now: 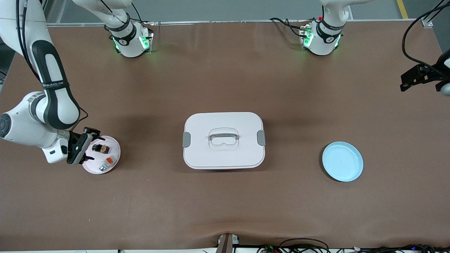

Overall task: Transfer orange switch to right arm and place
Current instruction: 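Open the right gripper and release the switch on the plate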

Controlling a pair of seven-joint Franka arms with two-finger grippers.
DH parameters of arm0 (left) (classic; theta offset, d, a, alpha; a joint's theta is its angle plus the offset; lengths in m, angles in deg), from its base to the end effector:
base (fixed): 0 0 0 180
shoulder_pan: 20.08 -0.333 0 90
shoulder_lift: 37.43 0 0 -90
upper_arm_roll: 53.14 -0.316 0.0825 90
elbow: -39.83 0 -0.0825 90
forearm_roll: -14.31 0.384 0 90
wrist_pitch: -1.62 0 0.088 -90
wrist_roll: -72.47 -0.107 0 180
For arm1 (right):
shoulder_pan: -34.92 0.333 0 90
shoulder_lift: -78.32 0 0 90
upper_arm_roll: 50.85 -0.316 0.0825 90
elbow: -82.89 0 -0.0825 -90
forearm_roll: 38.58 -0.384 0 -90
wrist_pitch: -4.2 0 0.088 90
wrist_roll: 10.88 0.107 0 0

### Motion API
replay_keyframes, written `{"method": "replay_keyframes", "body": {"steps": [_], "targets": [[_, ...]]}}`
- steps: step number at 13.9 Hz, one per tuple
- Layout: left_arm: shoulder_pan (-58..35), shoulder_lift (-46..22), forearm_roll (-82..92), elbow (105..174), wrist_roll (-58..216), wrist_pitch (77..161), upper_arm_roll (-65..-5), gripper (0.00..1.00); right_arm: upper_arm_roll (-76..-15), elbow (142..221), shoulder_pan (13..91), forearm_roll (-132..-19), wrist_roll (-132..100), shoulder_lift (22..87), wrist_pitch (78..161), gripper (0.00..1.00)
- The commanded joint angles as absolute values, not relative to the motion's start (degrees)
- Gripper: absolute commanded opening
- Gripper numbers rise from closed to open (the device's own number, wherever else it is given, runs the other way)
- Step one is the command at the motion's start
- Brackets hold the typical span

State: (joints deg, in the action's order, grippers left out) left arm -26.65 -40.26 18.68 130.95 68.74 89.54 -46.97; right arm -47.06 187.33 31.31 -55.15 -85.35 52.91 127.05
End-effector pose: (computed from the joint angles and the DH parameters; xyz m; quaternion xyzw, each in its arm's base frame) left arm 0.5355 0.0106 0.6393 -0.9988 0.0277 0.0048 0.0406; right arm 0.6298 -0.0670 0.2849 -0.8707 -0.4775 -0.0221 0.1157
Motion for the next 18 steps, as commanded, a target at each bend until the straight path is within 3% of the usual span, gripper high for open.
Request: {"method": "replay_keyframes", "body": {"steps": [1, 5, 7, 18], "targets": [[-25.35, -43.14, 17.65, 133.61, 69.04, 90.92, -48.65, 1.0, -47.42, 181.79, 31.66, -50.63, -68.77, 55.9, 116.74, 1.0], [-24.04, -43.32, 17.65, 133.96, 69.13, 90.48, -50.23, 1.0, -47.59, 169.05, 32.37, -42.19, -48.44, 56.26, 103.28, 1.0], [-23.42, -43.58, 17.65, 133.7, 69.13, 90.57, -51.46, 1.0, -47.42, 166.57, 32.54, -41.92, -41.24, 56.87, 99.84, 1.0], [-24.03, -42.97, 18.09, 130.18, 65.43, 88.46, -51.82, 1.0, -47.16, 164.02, 32.19, -39.27, -15.36, 64.95, 96.14, 1.0]]}}
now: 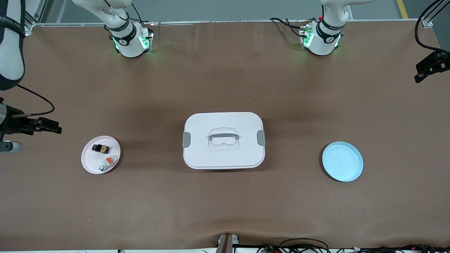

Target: Transfer orange switch to right arm and place

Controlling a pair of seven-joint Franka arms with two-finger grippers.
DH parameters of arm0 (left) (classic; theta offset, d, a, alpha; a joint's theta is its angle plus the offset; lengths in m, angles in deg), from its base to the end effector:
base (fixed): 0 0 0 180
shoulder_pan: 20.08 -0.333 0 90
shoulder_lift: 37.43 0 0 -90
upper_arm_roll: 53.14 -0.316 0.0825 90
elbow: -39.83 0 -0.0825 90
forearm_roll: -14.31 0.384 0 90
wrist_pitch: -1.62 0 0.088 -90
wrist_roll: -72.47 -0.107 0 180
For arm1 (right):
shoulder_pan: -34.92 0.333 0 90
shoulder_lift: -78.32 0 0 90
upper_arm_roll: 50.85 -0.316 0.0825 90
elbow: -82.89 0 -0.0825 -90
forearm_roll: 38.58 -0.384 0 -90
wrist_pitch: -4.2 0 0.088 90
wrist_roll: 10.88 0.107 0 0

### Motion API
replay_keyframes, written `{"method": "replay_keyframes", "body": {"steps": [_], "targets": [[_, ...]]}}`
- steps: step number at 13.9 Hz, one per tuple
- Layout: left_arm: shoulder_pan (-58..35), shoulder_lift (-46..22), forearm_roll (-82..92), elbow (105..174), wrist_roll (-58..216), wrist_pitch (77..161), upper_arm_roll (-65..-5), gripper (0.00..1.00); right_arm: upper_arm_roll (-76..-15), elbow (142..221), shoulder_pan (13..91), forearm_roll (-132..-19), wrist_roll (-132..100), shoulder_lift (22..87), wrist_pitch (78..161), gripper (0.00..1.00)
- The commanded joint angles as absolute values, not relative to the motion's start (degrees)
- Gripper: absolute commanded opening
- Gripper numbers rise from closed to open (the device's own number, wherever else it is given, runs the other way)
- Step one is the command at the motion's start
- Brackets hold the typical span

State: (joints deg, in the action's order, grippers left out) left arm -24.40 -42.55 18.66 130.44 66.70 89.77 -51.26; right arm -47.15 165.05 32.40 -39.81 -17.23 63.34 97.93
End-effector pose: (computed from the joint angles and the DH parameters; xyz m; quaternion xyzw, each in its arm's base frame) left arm 0.5224 0.0297 0.6651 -0.9986 0.0269 -0.0203 0.0409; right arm 0.6310 -0.0617 0.5393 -0.9996 -0.0010 0.0291 0.0055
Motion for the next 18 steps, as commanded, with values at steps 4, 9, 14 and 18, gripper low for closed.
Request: {"method": "replay_keyframes", "body": {"steps": [4, 9, 14, 18], "targets": [[-24.38, -42.79, 17.65, 130.27, 65.35, 87.93, -51.82, 1.0, -47.33, 163.92, 31.84, -39.1, -16.41, 67.5, 93.41, 1.0], [-23.86, -42.79, 18.35, 130.1, 66.14, 87.93, -50.68, 1.0, -47.59, 164.45, 31.93, -39.37, -17.99, 71.19, 89.55, 1.0], [-23.86, -42.97, 18.44, 130.1, 65.7, 86.53, -50.41, 1.0, -47.51, 168.04, 31.84, -39.37, -17.99, 74.97, 89.62, 1.0], [-23.68, -43.58, 17.48, 130.1, 66.57, 84.6, -49.98, 1.0, -47.33, 168.41, 31.84, -39.89, -17.82, 74.8, 91.29, 1.0]]}}
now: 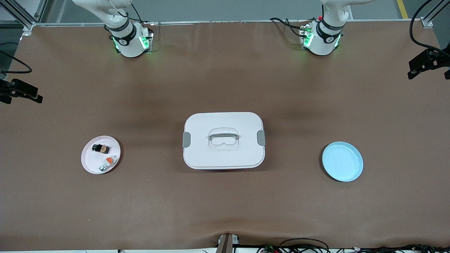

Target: Transfer orange switch to right arm and place

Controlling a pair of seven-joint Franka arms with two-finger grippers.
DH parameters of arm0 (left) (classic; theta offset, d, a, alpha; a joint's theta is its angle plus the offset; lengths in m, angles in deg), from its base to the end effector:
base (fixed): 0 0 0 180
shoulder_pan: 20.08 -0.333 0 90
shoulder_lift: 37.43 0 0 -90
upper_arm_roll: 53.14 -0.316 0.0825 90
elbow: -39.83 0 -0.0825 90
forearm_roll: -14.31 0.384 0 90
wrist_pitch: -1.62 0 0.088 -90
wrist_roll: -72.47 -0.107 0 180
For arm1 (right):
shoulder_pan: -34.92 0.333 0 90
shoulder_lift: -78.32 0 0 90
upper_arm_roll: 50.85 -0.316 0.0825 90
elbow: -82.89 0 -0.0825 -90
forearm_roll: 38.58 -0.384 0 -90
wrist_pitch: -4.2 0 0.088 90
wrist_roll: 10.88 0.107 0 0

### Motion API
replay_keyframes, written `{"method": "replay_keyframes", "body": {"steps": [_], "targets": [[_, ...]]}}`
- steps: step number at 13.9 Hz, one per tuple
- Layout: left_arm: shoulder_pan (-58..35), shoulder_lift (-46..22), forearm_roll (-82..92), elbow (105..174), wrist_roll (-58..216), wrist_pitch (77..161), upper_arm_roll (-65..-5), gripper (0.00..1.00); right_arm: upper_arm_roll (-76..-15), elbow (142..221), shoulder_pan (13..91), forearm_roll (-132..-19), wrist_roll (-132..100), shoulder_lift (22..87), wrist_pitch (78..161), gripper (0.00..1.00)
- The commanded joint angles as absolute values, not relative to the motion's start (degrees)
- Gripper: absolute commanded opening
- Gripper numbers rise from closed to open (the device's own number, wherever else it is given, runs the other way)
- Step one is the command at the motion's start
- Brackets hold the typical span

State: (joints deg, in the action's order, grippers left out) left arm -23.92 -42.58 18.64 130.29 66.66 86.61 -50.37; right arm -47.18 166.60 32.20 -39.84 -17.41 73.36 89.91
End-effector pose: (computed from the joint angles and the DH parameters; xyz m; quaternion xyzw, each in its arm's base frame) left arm 0.5170 0.0170 0.6616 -0.9985 0.0380 0.0052 0.0396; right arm 0.5707 -0.0597 0.6208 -0.9996 -0.0018 0.0247 0.0111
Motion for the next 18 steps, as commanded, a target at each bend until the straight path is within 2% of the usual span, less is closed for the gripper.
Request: {"method": "replay_keyframes", "body": {"steps": [1, 3, 11, 13, 18], "targets": [[-23.94, -43.58, 17.12, 130.01, 68.49, 84.5, -48.06, 1.0, -47.33, 168.58, 31.84, -39.89, -17.82, 74.72, 92.17, 1.0], [-23.86, -43.58, 16.24, 130.01, 71.92, 84.59, -47.34, 1.0, -47.33, 168.93, 32.01, -39.89, -17.82, 74.72, 93.93, 1.0], [-23.86, -44.29, 14.66, 130.01, 74.57, 84.42, -46.28, 1.0, -47.24, 167.88, 30.78, -39.89, -16.94, 75.15, 91.48, 1.0], [-23.86, -44.2, 15.36, 130.1, 75.71, 84.24, -44.44, 1.0, -47.24, 167.79, 30.78, -39.89, -16.77, 75.15, 91.3, 1.0], [-24.3, -43.59, 15.54, 128.79, 75.8, 83.45, -44.17, 1.0, -48.03, 166.74, 32.1, -39.28, -4.56, 75.07, 89.73, 1.0]]}}
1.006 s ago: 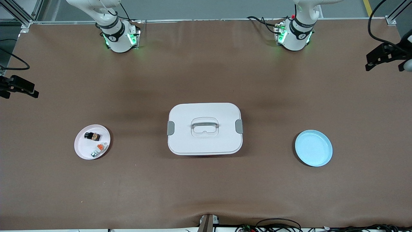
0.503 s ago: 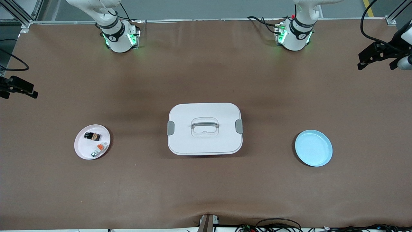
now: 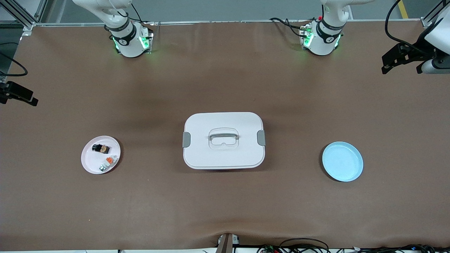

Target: Transfer orange switch to right arm and place

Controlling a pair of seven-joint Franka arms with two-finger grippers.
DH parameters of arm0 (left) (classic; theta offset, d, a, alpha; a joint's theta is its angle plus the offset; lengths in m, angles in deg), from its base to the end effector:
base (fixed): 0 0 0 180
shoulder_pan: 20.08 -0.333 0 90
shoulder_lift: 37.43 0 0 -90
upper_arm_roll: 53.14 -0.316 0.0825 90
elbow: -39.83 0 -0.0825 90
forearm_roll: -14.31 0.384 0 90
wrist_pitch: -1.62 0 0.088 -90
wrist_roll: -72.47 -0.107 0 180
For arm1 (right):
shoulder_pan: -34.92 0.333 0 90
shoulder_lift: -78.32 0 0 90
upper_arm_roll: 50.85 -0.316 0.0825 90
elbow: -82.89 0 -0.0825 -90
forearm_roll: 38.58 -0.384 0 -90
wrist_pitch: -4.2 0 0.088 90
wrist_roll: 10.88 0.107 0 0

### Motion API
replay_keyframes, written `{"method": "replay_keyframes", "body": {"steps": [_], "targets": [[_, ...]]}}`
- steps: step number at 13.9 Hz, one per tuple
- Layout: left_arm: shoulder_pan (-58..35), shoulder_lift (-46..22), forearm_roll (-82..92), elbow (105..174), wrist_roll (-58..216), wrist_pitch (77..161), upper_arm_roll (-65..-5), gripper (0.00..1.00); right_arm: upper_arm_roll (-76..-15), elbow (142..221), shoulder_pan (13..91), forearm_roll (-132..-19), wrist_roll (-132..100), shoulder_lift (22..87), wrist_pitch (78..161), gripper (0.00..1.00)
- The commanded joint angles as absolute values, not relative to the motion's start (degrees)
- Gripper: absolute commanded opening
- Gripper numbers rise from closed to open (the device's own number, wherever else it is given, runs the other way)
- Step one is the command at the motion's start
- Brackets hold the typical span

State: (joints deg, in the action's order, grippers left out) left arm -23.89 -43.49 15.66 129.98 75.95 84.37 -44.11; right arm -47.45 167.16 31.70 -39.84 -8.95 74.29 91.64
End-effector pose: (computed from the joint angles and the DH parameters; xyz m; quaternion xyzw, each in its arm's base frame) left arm 0.5057 -0.0486 0.6679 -0.9996 0.0133 0.0108 0.0209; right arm 0.5689 -0.0622 0.6281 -0.9972 0.0741 0.0071 0.0092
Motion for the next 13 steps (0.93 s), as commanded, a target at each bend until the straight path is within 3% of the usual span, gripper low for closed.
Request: {"method": "replay_keyframes", "body": {"steps": [1, 13], "targets": [[-24.21, -42.97, 15.71, 128.0, 75.72, 83.45, -44.34, 1.0, -48.12, 166.74, 32.36, -39.37, -4.46, 75.15, 88.85, 1.0], [-24.21, -42.35, 15.45, 125.8, 75.72, 82.66, -44.43, 1.0, -48.12, 165.59, 33.95, -38.93, -13.42, 77.09, 86.29, 1.0]]}}
